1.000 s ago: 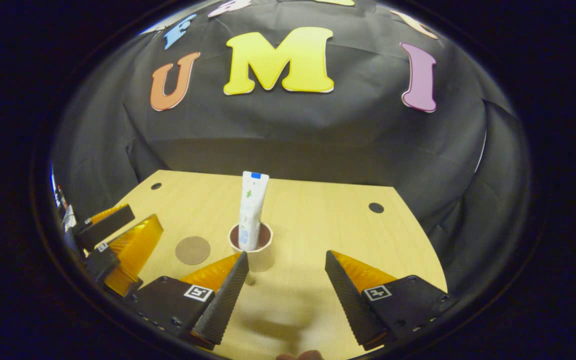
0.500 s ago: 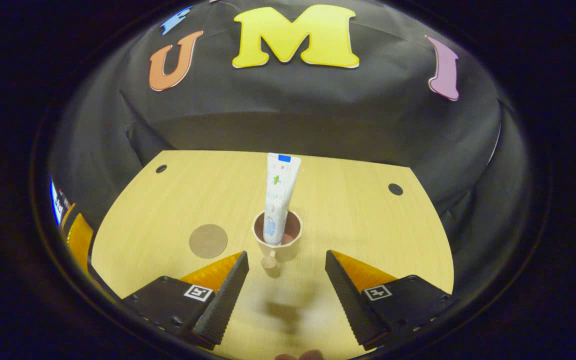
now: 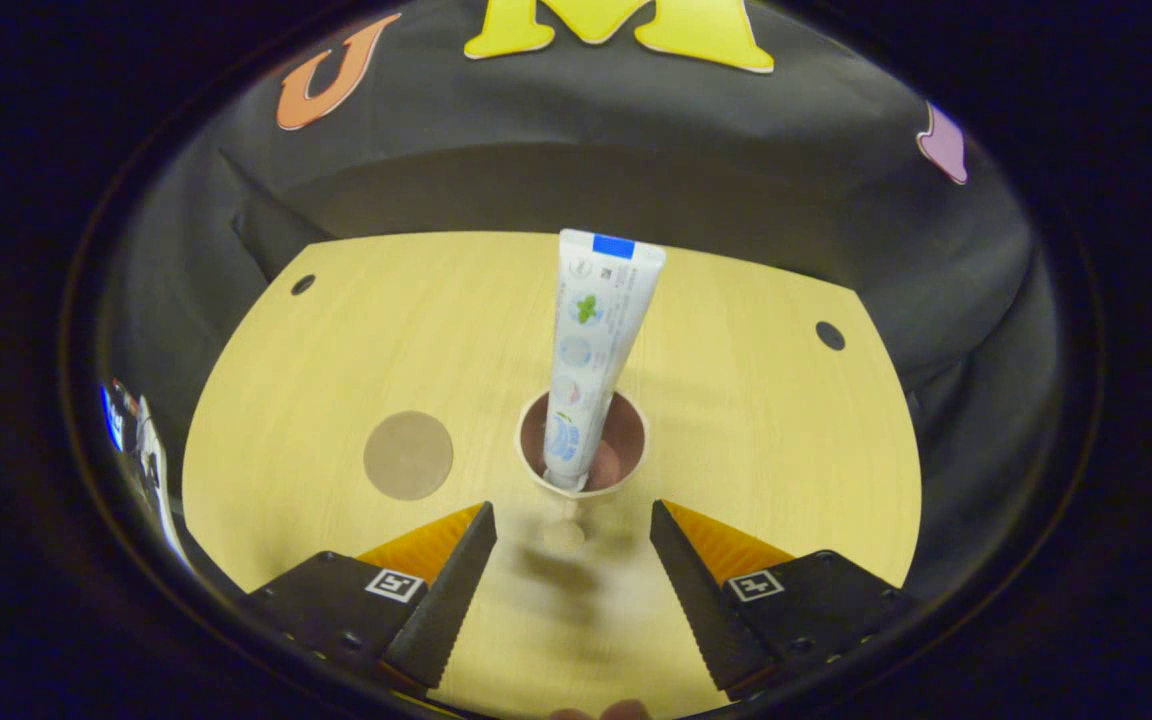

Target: Put the toothbrush and toothpaste on the desktop into the cup, then pick up the cup and place it on the coaster on the desktop.

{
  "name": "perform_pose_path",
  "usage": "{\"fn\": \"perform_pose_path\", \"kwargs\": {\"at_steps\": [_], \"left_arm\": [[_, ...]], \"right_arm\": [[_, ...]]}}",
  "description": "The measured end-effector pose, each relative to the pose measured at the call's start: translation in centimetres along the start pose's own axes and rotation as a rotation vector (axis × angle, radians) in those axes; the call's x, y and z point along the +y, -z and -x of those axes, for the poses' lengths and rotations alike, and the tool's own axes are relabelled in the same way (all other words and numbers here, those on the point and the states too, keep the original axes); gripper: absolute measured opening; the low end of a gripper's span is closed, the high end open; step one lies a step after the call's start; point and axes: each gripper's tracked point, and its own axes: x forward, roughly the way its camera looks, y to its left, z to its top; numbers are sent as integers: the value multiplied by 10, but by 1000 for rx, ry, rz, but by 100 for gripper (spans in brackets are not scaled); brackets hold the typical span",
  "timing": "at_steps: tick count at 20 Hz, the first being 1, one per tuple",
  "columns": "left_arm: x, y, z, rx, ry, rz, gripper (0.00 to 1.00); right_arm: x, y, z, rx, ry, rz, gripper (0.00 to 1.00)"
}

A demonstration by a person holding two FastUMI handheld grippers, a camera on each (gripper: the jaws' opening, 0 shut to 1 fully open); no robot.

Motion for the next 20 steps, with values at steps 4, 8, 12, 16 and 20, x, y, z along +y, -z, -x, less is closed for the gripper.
{"fn": "perform_pose_path", "kwargs": {"at_steps": [4, 8, 12, 16, 20], "left_arm": [[4, 3, 0, 21, -13, 32, 96], [9, 8, -4, 50, -24, 31, 95], [14, 7, -1, 76, -51, 37, 95], [17, 11, 2, 99, -68, 38, 96], [18, 14, 3, 112, -71, 43, 96]], "right_arm": [[-2, 7, -24, 104, 7, -36, 94], [-8, 6, -46, 183, 17, -74, 94], [-9, 10, -63, 240, 19, -80, 94], [1, 14, -74, 276, -1, -101, 80], [-1, 22, -75, 305, 11, -98, 52]]}}
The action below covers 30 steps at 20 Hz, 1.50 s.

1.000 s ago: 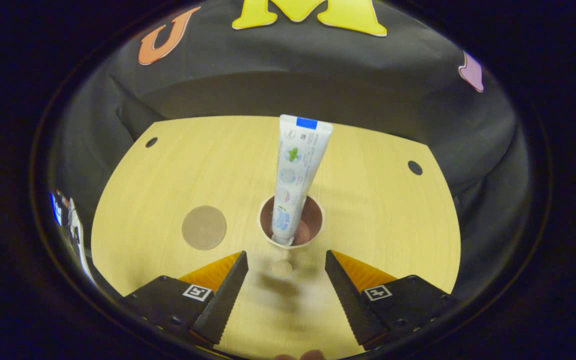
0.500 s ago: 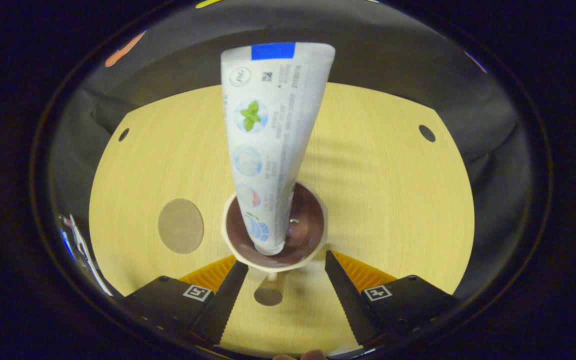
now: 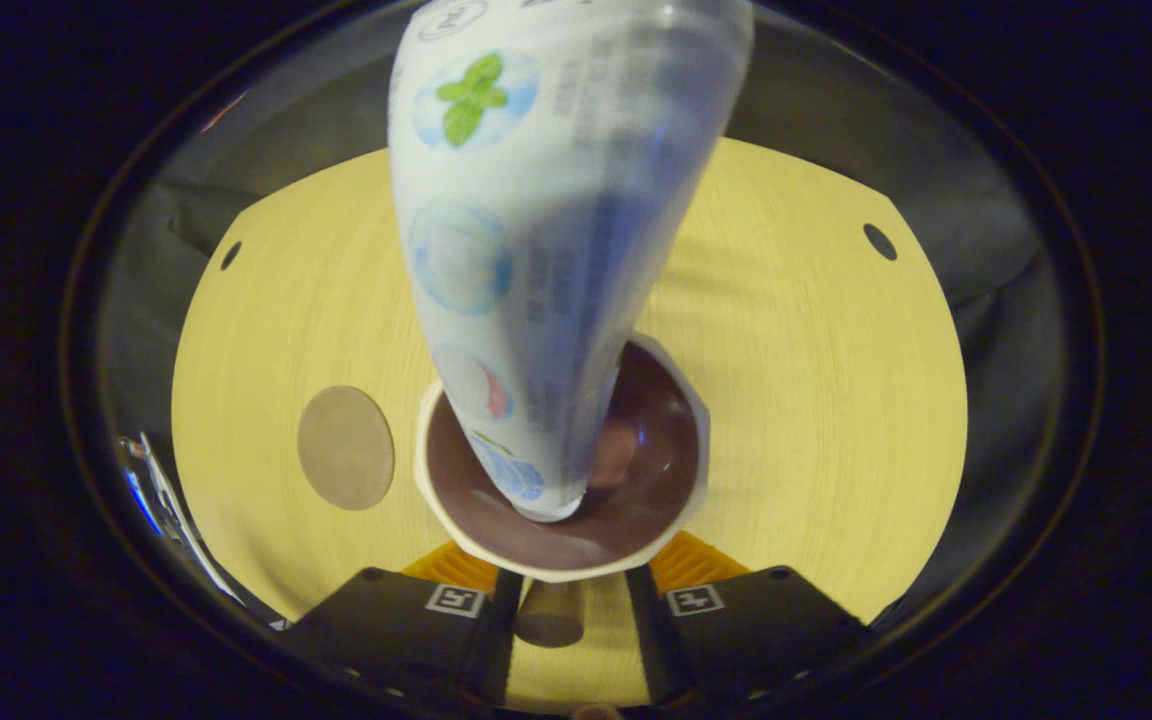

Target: Put the toothbrush and toothpaste on the desktop into the cup, then pick up the cup and place it on the coaster on the desktop.

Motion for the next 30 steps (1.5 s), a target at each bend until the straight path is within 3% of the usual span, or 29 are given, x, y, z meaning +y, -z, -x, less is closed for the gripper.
{"fn": "perform_pose_path", "kwargs": {"at_steps": [2, 7, 12, 20, 22, 24, 30], "left_arm": [[-1, 1, 1, 8, 2, 4, 96], [0, 0, 2, 4, 12, -10, 96], [1, 2, 8, 3, 6, 1, 96], [40, 11, 40, 4, -70, 34, 96], [51, 13, 47, 6, -99, 39, 96], [62, 14, 52, 10, -124, 44, 96], [77, 21, 61, 30, -164, 69, 96]], "right_arm": [[-1, -2, -2, 5, 3, 5, 28], [2, -1, 0, 2, 6, 10, 21], [30, -2, 14, -34, -39, 45, 21], [124, 5, 26, -52, -120, 175, 20], [141, 6, 22, -50, -121, 204, 17], [151, 7, 17, -40, -115, 219, 20], [150, 13, 9, -6, -65, 235, 20]]}}
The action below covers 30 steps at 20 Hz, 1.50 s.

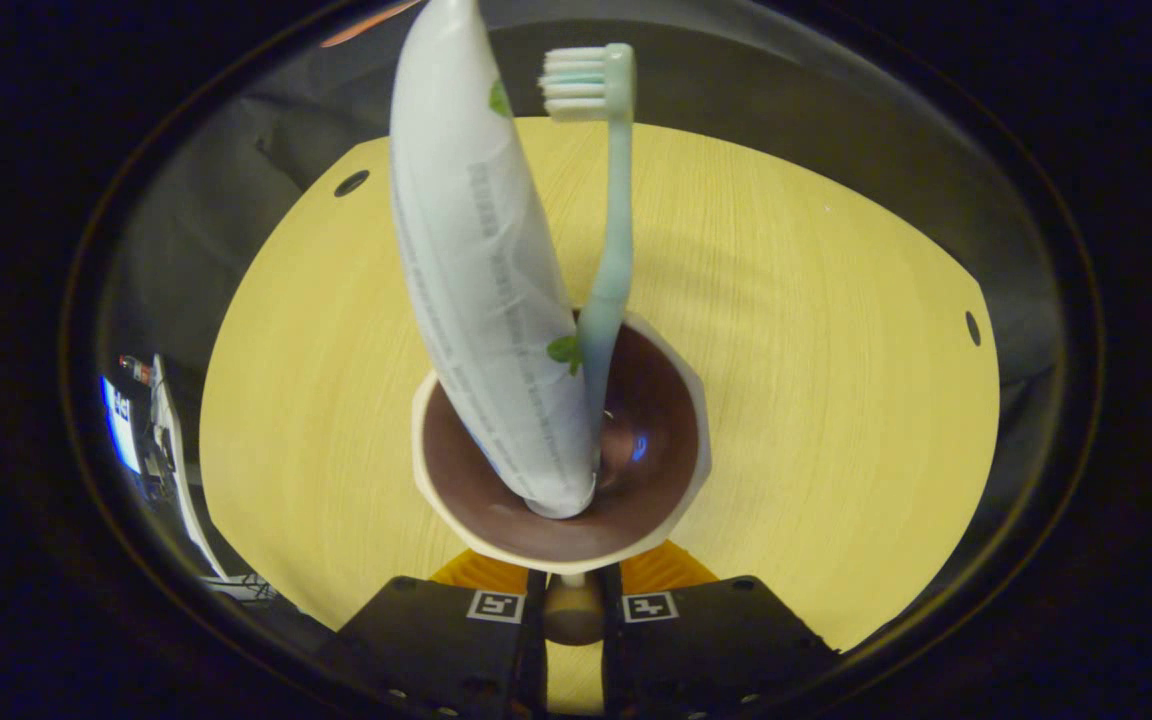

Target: Put the toothbrush and toothpaste on the desktop into the cup, then pick up the cup and place it on the coaster on the desktop.

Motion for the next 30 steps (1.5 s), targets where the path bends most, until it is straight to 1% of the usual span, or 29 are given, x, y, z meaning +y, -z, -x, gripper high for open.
{"fn": "perform_pose_path", "kwargs": {"at_steps": [1, 3, 4, 5, 6, 8, 10, 11, 12, 13, 14, 15, 16, 18, 20, 23, 25, 27, 28, 30], "left_arm": [[0, -1, 1, -2, 1, 2, 96], [-2, -4, 0, -11, 5, -6, 96], [-4, -6, -1, -14, 8, -10, 96], [-7, -5, -3, -20, 13, -16, 96], [-12, -7, -3, -26, 20, -23, 96], [-20, -10, -4, -34, 40, -42, 96], [-32, -12, -4, -41, 69, -56, 95], [-39, -13, -3, -42, 83, -64, 96], [-46, -14, -3, -45, 98, -69, 96], [-53, -14, -3, -47, 120, -67, 96], [-61, -16, -3, -53, 141, -64, 96], [-69, -18, -2, -53, 159, -66, 96], [-76, -21, -2, -57, 171, -72, 96], [-87, -32, 0, -80, 195, -78, 96], [-95, -44, 0, -107, 198, -79, 96], [-108, -63, 0, -146, 211, -61, 96], [-116, -76, 1, -172, 224, -62, 96], [-125, -88, 3, -198, 240, -67, 96], [-130, -95, 4, -210, 247, -73, 96], [-139, -107, 7, -230, 259, -87, 96]], "right_arm": [[2, -1, -3, -6, 3, 0, 23], [7, 2, 0, -11, -11, -16, 36], [9, 5, 1, -10, -23, -31, 66], [11, 9, 3, -9, -34, -51, 79], [11, 13, 5, -11, -41, -65, 82], [8, 21, 12, -25, -55, -88, 80], [2, 36, 22, -32, -67, -122, 80], [0, 42, 28, -38, -71, -141, 77], [-5, 48, 32, -45, -73, -155, 81], [-10, 54, 36, -49, -71, -165, 81], [-15, 62, 41, -49, -73, -171, 84], [-20, 68, 47, -58, -73, -180, 84], [-27, 71, 54, -78, -67, -189, 81], [-41, 76, 67, -134, -55, -190, 81], [-58, 77, 84, -218, -16, -181, 82], [-78, 76, 127, -361, 31, -134, 84], [-87, 68, 169, -493, 38, -117, 84], [-95, 57, 214, -635, 56, -106, 82], [-100, 52, 236, -699, 71, -93, 85], [-106, 44, 274, -820, 103, -72, 85]]}}
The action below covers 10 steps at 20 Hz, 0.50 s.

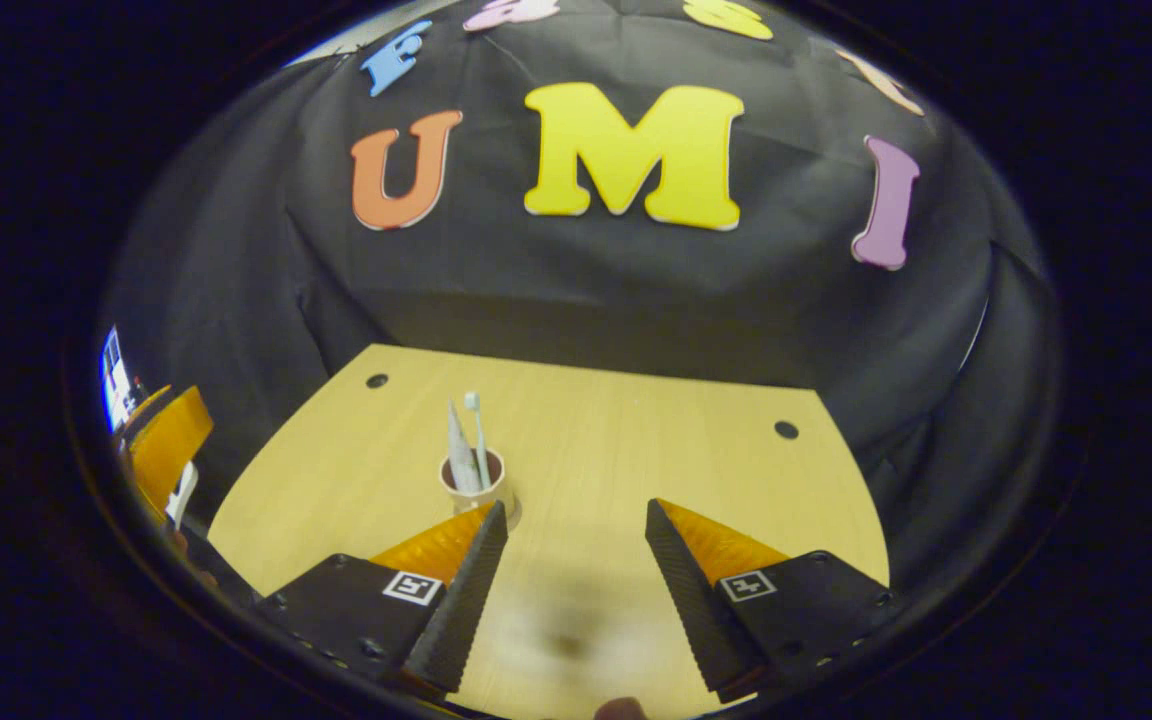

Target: Put the toothbrush and toothpaste on the desktop into the cup, then pick up the cup and place it on the coaster on the desktop.

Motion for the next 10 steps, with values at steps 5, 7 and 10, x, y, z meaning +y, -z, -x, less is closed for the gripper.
{"fn": "perform_pose_path", "kwargs": {"at_steps": [5, 7, 10], "left_arm": [[-17, -33, 5, -62, 32, -12, 96], [-17, -43, 9, -85, 27, -25, 89], [-13, -48, 12, -106, 17, -35, 96]], "right_arm": [[-5, -40, 30, -176, 29, 19, 95], [-1, -42, 35, -204, 28, 3, 95], [-6, -44, 45, -235, 35, -6, 95]]}}
